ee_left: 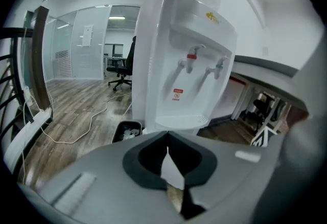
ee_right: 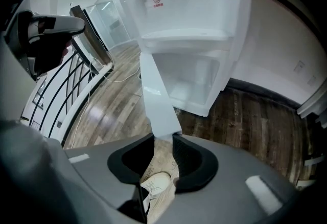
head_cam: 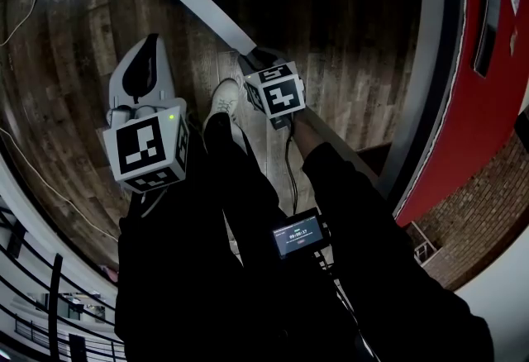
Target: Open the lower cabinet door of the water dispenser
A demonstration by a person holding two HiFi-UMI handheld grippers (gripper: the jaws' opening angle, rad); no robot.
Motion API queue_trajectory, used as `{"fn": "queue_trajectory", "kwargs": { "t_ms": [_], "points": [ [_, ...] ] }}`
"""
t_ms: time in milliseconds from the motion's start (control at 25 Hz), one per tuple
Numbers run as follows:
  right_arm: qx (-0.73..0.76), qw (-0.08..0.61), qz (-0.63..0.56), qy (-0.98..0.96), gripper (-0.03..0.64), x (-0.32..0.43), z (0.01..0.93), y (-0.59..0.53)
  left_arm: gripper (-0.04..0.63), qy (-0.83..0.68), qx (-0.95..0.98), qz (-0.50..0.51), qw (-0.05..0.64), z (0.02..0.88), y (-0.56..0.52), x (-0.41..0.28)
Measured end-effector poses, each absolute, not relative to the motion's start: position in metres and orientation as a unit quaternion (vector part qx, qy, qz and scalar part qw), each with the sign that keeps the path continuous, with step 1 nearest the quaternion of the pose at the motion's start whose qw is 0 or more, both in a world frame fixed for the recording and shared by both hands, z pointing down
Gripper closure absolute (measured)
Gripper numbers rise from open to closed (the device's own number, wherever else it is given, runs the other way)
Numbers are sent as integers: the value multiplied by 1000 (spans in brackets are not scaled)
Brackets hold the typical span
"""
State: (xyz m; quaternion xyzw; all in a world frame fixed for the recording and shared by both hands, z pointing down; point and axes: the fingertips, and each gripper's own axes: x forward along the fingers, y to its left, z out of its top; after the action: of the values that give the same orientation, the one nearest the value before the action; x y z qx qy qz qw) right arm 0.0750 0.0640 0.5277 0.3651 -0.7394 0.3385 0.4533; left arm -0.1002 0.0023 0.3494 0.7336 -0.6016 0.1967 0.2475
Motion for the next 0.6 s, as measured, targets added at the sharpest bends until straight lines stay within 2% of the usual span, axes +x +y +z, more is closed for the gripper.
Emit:
{"fn": "queue_trajectory", "kwargs": {
  "t_ms": [600],
  "points": [
    [346,453,341,-748,509,57,527,80,588,-604,730,197,249,351,7,-104]
  ]
}}
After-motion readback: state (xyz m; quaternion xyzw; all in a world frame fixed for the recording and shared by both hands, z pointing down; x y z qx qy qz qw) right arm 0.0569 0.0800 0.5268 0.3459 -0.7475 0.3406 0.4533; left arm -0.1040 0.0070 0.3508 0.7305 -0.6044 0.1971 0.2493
